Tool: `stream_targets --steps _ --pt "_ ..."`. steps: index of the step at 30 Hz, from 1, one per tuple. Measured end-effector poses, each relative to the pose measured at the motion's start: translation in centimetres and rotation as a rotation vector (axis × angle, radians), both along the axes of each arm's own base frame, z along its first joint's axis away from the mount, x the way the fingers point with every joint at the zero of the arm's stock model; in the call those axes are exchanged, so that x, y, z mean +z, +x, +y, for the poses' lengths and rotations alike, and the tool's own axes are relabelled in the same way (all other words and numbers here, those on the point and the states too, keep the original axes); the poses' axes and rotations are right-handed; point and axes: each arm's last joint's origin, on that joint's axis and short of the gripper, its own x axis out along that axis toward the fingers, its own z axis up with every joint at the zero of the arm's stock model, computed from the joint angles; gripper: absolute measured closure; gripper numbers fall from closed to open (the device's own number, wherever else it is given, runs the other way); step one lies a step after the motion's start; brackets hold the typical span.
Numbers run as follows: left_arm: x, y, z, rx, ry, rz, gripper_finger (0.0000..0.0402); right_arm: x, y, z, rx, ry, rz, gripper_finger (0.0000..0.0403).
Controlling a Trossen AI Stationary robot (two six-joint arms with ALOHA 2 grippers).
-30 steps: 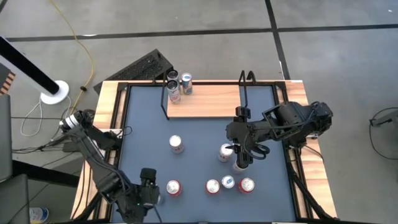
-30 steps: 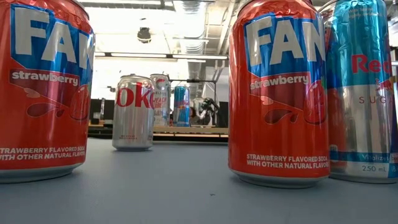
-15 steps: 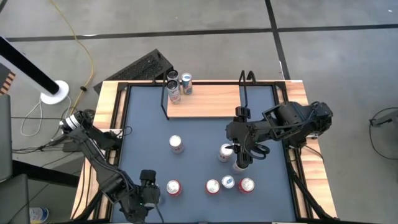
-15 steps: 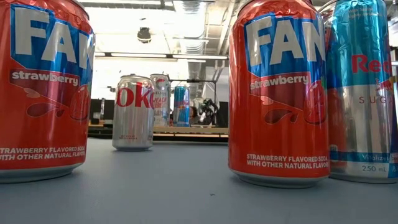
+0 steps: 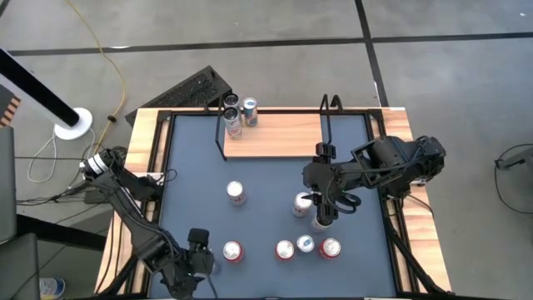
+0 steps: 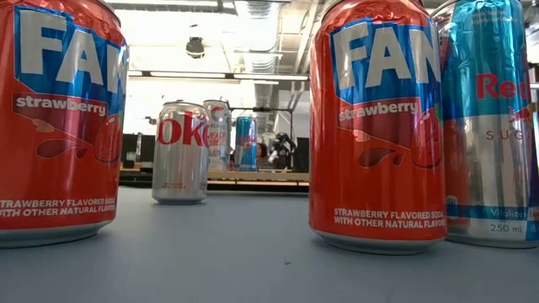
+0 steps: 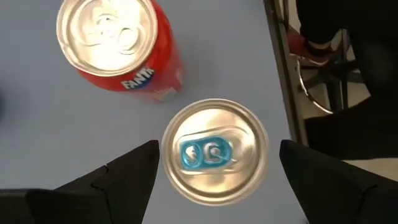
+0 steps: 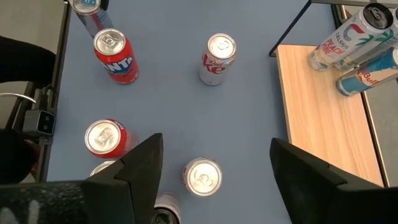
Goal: Place canned beverage on shelf
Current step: Put the left blue soda can aligned with the other blue soda can on the shelf
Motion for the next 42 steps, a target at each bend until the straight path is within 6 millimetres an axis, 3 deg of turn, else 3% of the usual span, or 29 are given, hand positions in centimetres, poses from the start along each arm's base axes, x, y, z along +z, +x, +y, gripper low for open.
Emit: stream_targets --steps 32,42 --pt "-0.96 0.38 0.48 -0.037 0.02 -0.002 0.008 0.0 -0.01 0.0 -0.014 0.01 -0.001 0.0127" --pt "-0.83 0.68 0.43 -0.038 0.009 -0.028 0.0154 0.0 -0.01 0.0 -0.015 0.011 -0.001 0.0127"
